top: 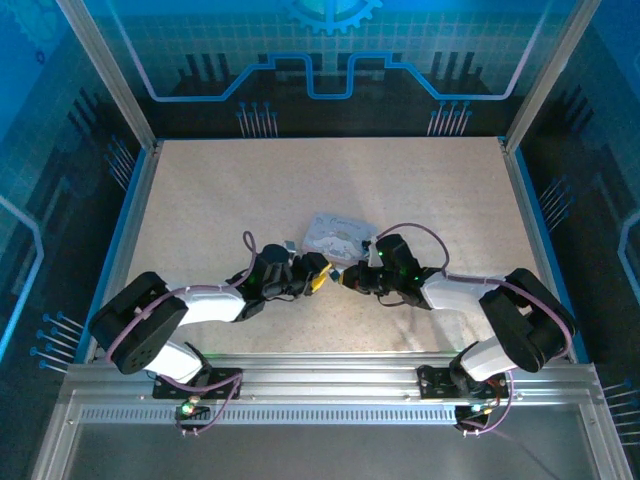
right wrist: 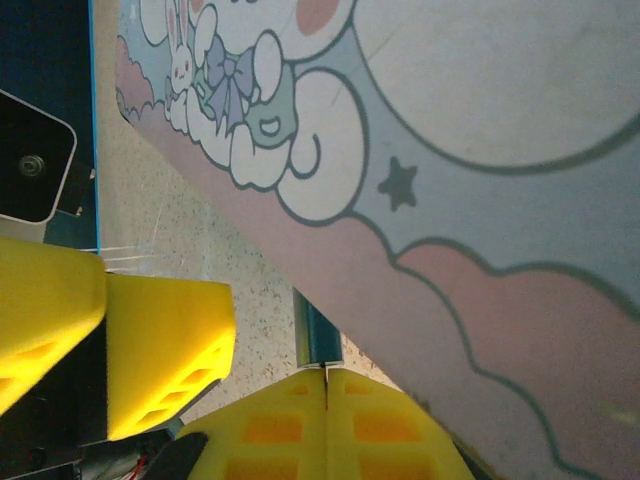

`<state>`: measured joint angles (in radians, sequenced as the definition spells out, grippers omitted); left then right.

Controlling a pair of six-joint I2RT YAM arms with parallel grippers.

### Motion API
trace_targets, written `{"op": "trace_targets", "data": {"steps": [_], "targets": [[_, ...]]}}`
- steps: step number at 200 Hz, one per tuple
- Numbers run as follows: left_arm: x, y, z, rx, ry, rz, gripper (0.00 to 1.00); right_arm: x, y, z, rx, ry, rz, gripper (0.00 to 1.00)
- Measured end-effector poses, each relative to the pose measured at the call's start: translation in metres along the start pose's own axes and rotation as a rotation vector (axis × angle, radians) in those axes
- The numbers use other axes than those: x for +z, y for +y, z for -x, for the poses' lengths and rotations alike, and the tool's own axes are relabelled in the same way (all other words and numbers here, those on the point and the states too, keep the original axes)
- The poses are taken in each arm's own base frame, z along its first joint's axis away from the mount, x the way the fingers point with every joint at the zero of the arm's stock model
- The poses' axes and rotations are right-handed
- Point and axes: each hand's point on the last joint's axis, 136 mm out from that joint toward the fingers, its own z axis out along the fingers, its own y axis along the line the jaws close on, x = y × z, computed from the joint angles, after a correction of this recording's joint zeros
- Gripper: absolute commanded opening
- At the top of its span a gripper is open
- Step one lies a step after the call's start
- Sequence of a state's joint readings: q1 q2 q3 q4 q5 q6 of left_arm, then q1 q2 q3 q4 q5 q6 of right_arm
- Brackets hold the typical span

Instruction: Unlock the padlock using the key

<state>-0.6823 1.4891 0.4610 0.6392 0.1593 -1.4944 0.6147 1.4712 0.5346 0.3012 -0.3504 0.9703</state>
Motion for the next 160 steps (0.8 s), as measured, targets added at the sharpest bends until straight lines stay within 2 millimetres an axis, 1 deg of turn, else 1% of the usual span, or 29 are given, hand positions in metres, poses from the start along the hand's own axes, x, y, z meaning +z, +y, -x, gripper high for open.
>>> {"op": "trace_targets", "data": {"steps": [33,81,103,124,160], "targets": [[0.006,0.009,0.002,-0.026,-0.011,0.017,0.46,0.002,-0.001,-0.001,0.017,0.003,-0.002,0.01],[0.010,0.015,0.003,-0.052,-0.022,0.031,0.48,0.002,-0.001,-0.002,0.028,0.006,-0.002,0.02],[0.014,0.023,0.004,-0.073,-0.022,0.045,0.48,0.003,-0.001,-0.002,0.037,0.006,-0.002,0.02],[0.018,0.028,0.003,-0.084,-0.019,0.053,0.46,0.003,-0.001,-0.003,0.049,0.007,-0.004,0.02],[0.023,0.028,0.001,-0.102,-0.012,0.030,0.41,0.003,-0.001,-0.002,0.058,0.006,-0.001,0.02]]}}
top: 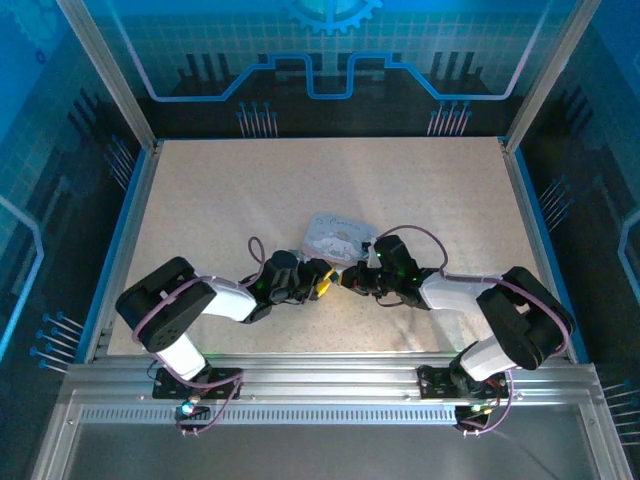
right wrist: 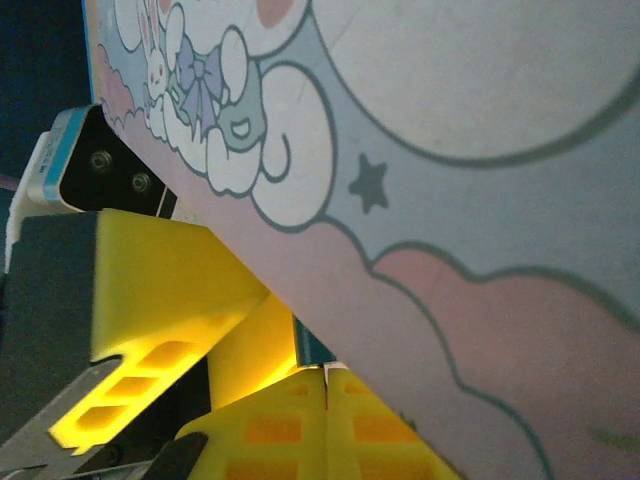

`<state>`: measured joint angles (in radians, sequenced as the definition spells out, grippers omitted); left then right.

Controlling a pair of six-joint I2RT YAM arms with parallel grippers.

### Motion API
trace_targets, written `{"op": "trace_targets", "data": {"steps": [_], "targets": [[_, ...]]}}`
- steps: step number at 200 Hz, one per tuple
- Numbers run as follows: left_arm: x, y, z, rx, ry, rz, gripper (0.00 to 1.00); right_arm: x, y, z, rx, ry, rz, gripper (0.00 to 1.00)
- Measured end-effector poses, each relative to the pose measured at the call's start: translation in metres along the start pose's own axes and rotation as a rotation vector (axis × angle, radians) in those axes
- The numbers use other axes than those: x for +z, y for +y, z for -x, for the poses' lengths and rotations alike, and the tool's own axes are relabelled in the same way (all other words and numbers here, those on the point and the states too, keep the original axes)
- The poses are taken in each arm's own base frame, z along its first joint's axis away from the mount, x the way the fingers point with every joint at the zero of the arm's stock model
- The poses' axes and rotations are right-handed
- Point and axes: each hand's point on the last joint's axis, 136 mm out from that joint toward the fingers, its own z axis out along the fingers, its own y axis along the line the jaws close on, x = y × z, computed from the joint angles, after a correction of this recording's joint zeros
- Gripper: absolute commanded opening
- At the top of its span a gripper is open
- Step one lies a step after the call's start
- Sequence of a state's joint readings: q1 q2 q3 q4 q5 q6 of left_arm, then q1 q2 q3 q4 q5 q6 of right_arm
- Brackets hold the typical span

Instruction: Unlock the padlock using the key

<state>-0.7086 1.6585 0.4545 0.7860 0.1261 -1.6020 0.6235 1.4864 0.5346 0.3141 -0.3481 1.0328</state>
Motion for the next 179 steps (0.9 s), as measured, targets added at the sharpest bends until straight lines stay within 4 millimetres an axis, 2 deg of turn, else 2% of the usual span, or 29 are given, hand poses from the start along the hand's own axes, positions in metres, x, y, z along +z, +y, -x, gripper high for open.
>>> {"op": "trace_targets", "data": {"steps": [26,80,115,148,179], "targets": [[0.002,0.004,0.001,-0.021,0.000,-0.008,0.38,0.000,0.000,0.000,0.008,0.000,0.000,0.02],[0.005,0.000,0.001,-0.033,0.004,-0.035,0.35,0.002,0.002,-0.001,0.031,0.000,0.008,0.04],[0.004,-0.002,0.002,-0.032,-0.002,-0.046,0.28,0.004,0.007,0.002,0.056,-0.009,0.030,0.06],[0.004,-0.004,0.003,-0.031,-0.010,-0.051,0.17,0.005,0.009,0.004,0.076,-0.019,0.040,0.10],[0.004,-0.004,0.004,-0.029,-0.015,-0.052,0.14,0.005,0.009,0.005,0.083,-0.023,0.041,0.18]]}}
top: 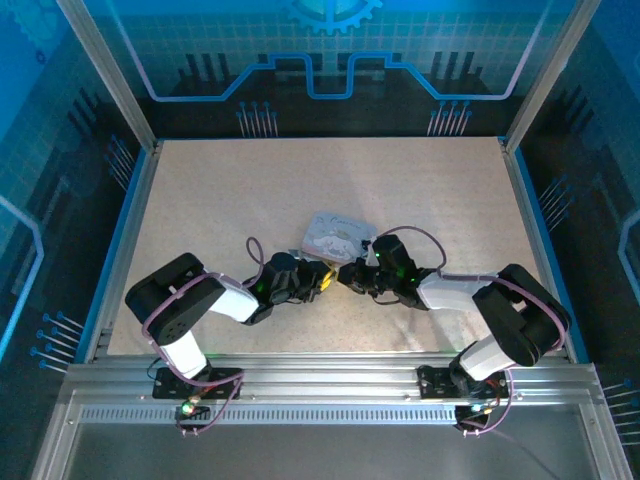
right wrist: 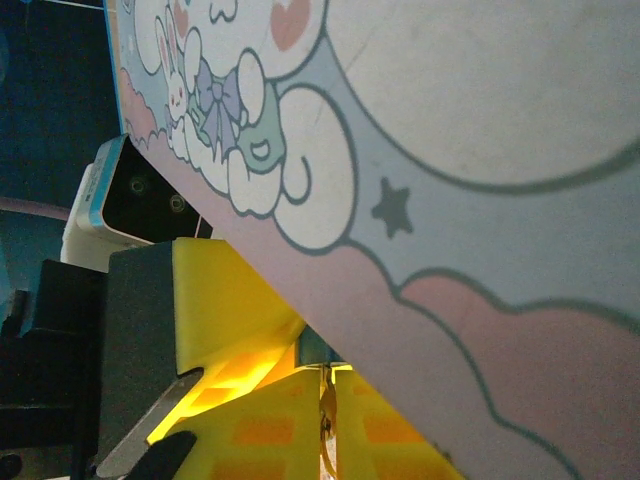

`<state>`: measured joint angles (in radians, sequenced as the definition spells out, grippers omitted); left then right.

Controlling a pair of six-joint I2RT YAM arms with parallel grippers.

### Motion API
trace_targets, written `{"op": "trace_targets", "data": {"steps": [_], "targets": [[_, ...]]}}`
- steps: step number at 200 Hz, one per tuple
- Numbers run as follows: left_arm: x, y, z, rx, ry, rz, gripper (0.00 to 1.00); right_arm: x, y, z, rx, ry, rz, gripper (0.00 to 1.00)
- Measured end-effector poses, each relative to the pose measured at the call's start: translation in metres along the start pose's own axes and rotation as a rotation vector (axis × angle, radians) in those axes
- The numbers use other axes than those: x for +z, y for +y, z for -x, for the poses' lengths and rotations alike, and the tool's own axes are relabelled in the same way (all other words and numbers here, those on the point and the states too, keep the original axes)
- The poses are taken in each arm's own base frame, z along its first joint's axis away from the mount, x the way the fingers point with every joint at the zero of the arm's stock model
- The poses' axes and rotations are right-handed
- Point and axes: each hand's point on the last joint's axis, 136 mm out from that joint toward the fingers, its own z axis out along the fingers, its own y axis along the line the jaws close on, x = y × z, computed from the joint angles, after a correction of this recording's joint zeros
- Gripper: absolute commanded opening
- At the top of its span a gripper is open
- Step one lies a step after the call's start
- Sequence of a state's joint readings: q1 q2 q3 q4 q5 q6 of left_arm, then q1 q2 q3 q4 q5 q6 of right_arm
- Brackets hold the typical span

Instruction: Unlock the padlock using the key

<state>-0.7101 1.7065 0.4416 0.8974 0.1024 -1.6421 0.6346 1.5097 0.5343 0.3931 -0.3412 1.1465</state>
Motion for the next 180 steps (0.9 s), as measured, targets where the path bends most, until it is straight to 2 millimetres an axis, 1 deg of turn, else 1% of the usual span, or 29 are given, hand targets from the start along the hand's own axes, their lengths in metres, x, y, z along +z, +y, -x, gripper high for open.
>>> {"op": "trace_targets", "data": {"steps": [29,70,97,110,127,141,151,158,163,180], "targets": [[-0.003,-0.003,-0.002,0.018,0.000,0.003,0.11,-0.003,0.003,0.001,-0.014,-0.007,0.005,0.28],[-0.005,-0.001,-0.002,0.024,-0.001,0.020,0.07,-0.016,0.012,0.003,-0.066,-0.040,0.013,0.40],[-0.005,0.000,-0.002,0.026,-0.001,0.023,0.06,-0.025,0.010,0.002,-0.118,-0.049,-0.017,0.49],[-0.006,-0.001,-0.003,0.027,-0.001,0.024,0.06,-0.031,0.008,0.001,-0.160,-0.055,-0.042,0.56],[-0.007,-0.002,-0.003,0.038,-0.001,0.024,0.06,-0.040,0.006,0.002,-0.219,-0.068,-0.078,0.69],[-0.009,-0.002,-0.003,0.048,-0.002,0.031,0.06,-0.049,0.010,0.004,-0.285,-0.081,-0.096,0.81],[-0.011,-0.001,-0.003,0.052,-0.004,0.041,0.06,-0.055,0.016,0.007,-0.345,-0.096,-0.103,0.92],[-0.012,-0.001,-0.004,0.061,-0.005,0.047,0.06,-0.061,0.022,0.010,-0.388,-0.113,-0.104,0.98],[-0.013,-0.001,-0.004,0.066,-0.005,0.051,0.06,-0.064,0.027,0.012,-0.420,-0.124,-0.104,1.00],[-0.017,-0.002,-0.005,0.080,-0.006,0.058,0.06,-0.076,0.042,0.018,-0.523,-0.163,-0.099,1.00]]}}
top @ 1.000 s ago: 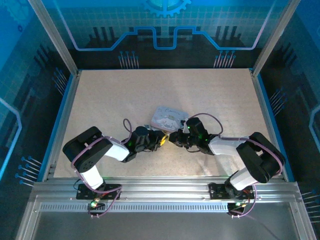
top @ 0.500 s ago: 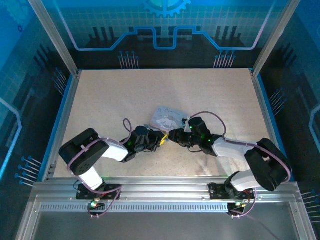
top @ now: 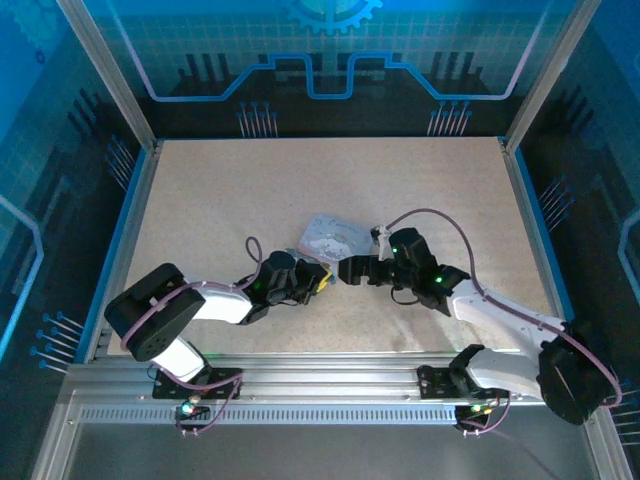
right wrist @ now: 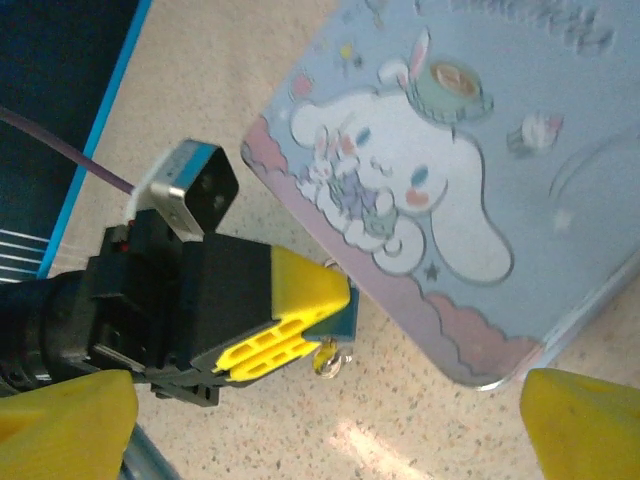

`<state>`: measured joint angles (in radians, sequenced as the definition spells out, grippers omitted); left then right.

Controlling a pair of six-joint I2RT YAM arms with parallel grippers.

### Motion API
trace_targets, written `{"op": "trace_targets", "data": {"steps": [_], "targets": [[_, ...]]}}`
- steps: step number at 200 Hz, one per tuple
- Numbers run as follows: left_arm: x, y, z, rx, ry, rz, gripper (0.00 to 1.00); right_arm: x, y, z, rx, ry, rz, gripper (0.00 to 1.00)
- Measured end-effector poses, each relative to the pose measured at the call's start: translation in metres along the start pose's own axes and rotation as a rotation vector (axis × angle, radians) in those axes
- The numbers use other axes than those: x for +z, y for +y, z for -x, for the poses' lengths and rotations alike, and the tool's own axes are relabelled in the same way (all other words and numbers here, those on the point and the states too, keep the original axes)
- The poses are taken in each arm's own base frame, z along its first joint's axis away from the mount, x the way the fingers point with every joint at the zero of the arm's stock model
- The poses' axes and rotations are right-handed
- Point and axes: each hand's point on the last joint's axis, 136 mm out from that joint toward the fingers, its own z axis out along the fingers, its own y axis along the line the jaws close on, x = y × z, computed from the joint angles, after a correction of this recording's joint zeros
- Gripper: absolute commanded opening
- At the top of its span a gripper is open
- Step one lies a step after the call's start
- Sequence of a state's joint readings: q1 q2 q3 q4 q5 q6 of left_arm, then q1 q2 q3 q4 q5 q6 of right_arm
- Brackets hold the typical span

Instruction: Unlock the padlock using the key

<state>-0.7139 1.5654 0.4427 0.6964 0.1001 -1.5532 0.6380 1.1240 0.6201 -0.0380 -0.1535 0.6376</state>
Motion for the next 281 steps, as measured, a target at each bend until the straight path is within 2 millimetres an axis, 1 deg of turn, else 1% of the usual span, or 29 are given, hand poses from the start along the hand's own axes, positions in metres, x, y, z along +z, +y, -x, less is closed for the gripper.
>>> {"op": "trace_targets", "data": {"steps": [19,37,63,85,108,137,153,165,195,227,247,281], "targets": [[-0.002,-0.003,-0.001,0.012,0.000,0.001,0.06,-0.009,0.010,0.010,-0.141,-0.036,0.009,1.00],[-0.004,-0.005,-0.001,0.017,0.000,0.005,0.06,-0.014,0.018,0.011,-0.305,-0.052,0.015,1.00],[-0.006,-0.004,-0.001,0.016,-0.002,0.018,0.07,-0.018,0.034,0.005,-0.590,-0.066,0.030,1.00],[-0.006,-0.007,-0.001,0.014,-0.005,0.024,0.08,-0.018,0.045,-0.009,-0.848,-0.076,0.049,1.00],[-0.007,-0.011,-0.001,0.014,-0.005,0.020,0.08,-0.012,0.044,-0.024,-1.063,-0.054,0.033,1.00],[-0.007,-0.011,-0.001,0.011,-0.004,0.019,0.07,0.000,0.036,-0.032,-1.242,-0.021,-0.010,1.00],[-0.007,-0.011,-0.001,0.010,-0.004,0.019,0.06,0.008,0.031,-0.035,-1.297,0.001,-0.030,0.99],[-0.007,-0.011,-0.001,0.010,-0.004,0.018,0.06,0.014,0.028,-0.036,-1.322,0.011,-0.039,0.96],[-0.007,-0.012,-0.001,0.011,-0.004,0.018,0.05,0.028,0.021,-0.040,-1.354,0.037,-0.058,0.82],[-0.007,-0.012,-0.001,0.005,-0.004,0.018,0.05,0.042,0.011,-0.046,-1.349,0.074,-0.080,0.68],[-0.007,-0.012,-0.001,0.004,-0.004,0.018,0.04,0.048,0.008,-0.047,-1.339,0.077,-0.091,0.59],[-0.007,-0.012,-0.001,0.004,-0.004,0.017,0.04,0.051,0.006,-0.043,-1.323,0.066,-0.112,0.46]]}}
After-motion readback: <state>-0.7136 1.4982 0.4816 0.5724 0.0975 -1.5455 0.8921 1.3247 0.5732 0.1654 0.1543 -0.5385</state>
